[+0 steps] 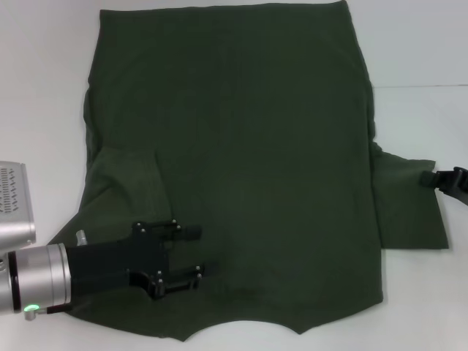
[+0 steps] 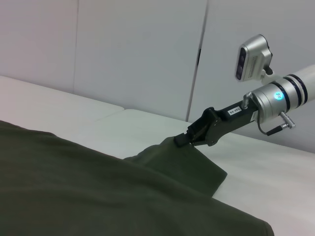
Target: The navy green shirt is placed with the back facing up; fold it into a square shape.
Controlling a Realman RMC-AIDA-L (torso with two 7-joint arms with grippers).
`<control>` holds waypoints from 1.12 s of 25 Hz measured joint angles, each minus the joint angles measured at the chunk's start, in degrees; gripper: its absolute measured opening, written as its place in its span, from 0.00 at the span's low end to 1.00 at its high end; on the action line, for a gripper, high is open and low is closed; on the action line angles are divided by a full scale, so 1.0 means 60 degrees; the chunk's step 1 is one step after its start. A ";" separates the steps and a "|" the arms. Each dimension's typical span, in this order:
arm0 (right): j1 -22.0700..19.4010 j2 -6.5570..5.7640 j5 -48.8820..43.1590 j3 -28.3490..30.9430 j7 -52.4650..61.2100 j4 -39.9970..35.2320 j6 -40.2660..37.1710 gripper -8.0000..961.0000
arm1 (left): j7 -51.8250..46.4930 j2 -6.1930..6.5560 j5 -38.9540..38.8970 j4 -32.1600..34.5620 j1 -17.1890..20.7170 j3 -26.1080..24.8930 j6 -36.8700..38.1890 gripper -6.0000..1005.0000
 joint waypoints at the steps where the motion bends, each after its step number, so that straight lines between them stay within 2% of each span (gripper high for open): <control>1: -0.0003 -0.0008 0.0000 0.0028 -0.0001 -0.0014 0.0007 0.04 | -0.0002 0.0000 -0.0002 -0.0002 0.0002 -0.0001 0.0000 0.64; 8: 0.0162 -0.0087 0.0002 0.0314 -0.0227 -0.0084 0.0260 0.02 | -0.0017 0.0000 -0.0009 -0.0016 0.0002 0.0000 0.0000 0.64; 15: 0.0489 -0.0091 0.0011 0.0358 -0.0674 -0.0153 0.1067 0.02 | -0.0019 0.0000 -0.0012 -0.0031 0.0002 -0.0009 0.0000 0.64; 28: 0.0930 -0.0091 0.0015 0.0286 -0.1817 -0.0185 0.1712 0.02 | -0.0158 0.0000 -0.0051 -0.0030 -0.0038 -0.0031 -0.0046 0.64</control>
